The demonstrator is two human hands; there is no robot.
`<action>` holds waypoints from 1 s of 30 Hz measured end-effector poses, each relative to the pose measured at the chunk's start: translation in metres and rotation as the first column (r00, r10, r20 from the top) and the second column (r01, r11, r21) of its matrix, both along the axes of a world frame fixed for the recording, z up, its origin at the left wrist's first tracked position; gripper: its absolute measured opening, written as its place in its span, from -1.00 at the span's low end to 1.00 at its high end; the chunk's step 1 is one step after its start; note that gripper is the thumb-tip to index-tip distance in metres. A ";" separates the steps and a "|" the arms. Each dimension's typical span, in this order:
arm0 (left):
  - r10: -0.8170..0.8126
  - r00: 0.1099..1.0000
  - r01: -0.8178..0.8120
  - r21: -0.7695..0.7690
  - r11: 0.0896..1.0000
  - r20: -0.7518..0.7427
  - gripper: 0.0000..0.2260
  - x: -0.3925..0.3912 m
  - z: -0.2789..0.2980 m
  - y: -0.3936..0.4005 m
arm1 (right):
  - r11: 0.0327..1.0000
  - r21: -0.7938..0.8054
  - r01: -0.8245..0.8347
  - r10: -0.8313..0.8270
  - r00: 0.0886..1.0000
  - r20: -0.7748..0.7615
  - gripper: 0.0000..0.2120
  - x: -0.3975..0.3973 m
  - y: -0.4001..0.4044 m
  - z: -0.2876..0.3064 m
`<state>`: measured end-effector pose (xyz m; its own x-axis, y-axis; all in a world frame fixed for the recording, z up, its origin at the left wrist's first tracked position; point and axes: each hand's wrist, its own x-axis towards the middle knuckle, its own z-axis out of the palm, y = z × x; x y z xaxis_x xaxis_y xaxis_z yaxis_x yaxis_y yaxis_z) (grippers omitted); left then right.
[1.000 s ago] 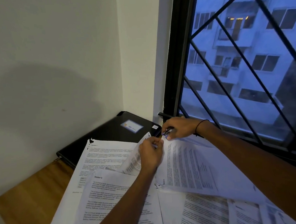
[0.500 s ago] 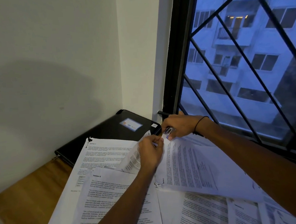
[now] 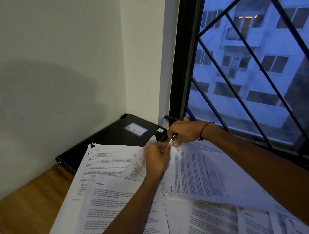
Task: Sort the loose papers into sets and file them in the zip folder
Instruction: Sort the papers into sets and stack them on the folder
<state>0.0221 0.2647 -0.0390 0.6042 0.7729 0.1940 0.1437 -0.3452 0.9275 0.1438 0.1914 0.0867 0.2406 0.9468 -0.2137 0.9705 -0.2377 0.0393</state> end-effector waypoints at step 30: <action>-0.025 0.999 0.028 -0.054 0.998 0.045 -0.93 0.007 -0.009 0.007 | 0.998 0.055 -0.010 0.008 0.999 0.048 -0.84 0.016 -0.002 -0.020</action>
<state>0.0286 0.2714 -0.0483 0.6163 0.7668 0.1794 0.0931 -0.2972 0.9503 0.1594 0.1897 0.0669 0.2408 0.9590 -0.1496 0.9700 -0.2322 0.0726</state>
